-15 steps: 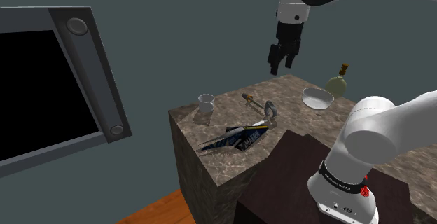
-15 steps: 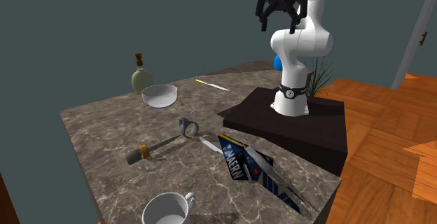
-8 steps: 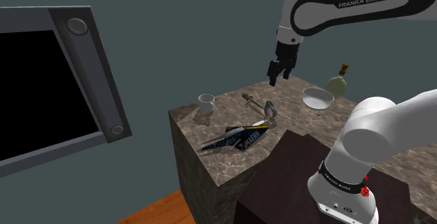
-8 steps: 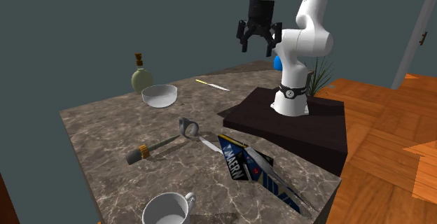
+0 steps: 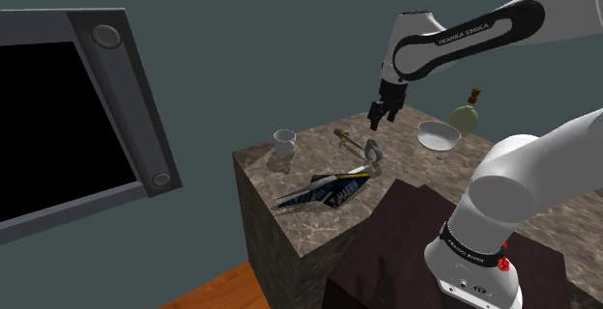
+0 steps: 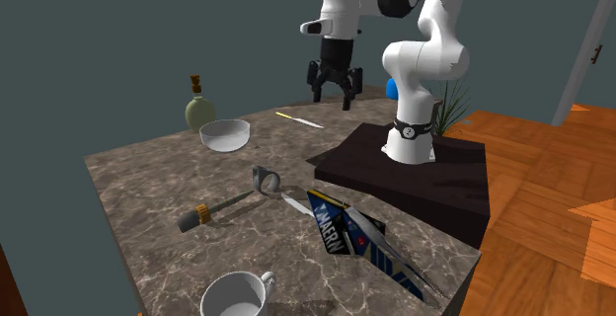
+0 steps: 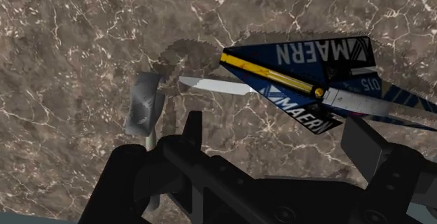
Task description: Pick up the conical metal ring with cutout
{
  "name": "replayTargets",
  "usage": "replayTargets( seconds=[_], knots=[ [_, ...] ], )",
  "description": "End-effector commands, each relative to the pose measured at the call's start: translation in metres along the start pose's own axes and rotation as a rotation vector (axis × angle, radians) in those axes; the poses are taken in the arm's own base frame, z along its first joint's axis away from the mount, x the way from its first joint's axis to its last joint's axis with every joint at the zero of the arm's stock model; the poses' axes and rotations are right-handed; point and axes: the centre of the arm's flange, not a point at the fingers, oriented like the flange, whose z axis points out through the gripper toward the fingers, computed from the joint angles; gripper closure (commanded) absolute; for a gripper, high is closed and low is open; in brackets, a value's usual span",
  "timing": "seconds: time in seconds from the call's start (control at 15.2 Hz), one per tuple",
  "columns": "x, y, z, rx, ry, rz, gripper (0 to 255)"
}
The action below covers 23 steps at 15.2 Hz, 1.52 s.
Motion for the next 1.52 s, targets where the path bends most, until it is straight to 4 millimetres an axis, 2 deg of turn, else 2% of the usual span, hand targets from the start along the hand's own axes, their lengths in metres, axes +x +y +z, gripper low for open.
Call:
replayTargets(
  seconds=[0.0,1.19,1.45],
  knots=[
    [0.008,0.015,0.021,-0.002,0.015,0.007,0],
    [0.069,0.148,0.202,-0.005,0.119,0.072,0],
    [0.07,0.152,0.224,-0.006,0.122,0.074,0]
  ],
)
